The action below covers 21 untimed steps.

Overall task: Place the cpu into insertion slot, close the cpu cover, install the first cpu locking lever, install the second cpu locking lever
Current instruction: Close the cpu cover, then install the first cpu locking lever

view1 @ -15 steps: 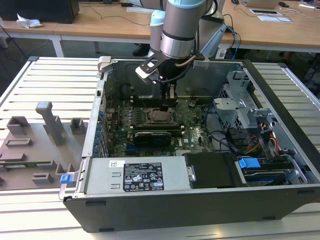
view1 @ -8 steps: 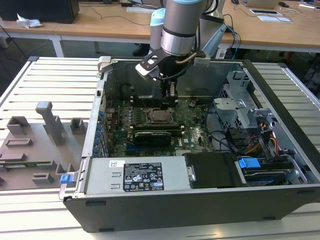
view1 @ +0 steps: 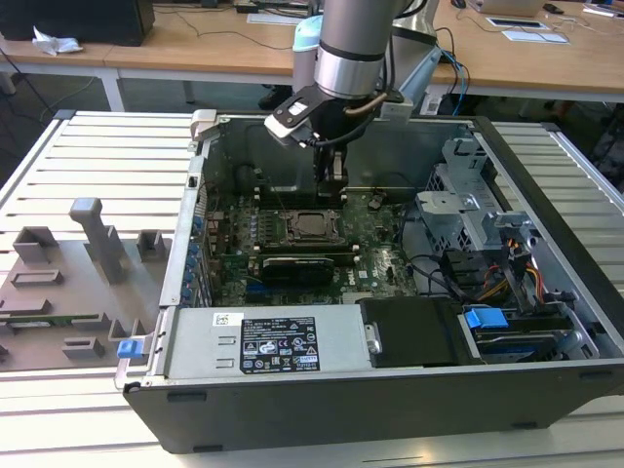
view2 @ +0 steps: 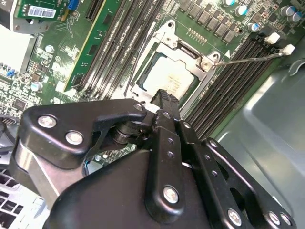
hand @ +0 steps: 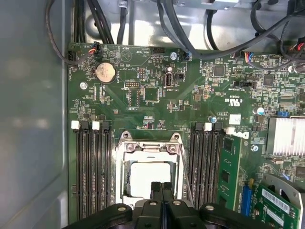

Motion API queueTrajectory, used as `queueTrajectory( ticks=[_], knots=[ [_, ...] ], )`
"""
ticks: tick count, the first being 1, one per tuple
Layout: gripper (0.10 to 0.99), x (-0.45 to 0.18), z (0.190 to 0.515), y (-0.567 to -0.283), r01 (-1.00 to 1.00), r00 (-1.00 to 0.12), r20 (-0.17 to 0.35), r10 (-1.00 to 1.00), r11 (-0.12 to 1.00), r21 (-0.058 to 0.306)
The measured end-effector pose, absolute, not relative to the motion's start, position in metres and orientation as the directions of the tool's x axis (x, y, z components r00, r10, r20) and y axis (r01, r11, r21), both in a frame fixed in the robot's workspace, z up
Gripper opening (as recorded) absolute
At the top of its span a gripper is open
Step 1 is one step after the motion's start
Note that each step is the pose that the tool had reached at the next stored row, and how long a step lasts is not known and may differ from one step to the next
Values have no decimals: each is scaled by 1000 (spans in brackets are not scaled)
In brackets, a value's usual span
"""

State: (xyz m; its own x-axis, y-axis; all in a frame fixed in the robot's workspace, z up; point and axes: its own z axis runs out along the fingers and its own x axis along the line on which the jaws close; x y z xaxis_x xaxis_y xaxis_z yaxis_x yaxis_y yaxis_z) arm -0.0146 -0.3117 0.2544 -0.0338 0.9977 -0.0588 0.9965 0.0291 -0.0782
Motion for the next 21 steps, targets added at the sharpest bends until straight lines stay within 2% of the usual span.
queueTrajectory(
  ticks=[7,21],
  knots=[
    [106,-15,273,-312,997,-34,-59,998,29,-78],
    [106,-15,274,-312,997,-34,-59,998,29,-78]
  ],
)
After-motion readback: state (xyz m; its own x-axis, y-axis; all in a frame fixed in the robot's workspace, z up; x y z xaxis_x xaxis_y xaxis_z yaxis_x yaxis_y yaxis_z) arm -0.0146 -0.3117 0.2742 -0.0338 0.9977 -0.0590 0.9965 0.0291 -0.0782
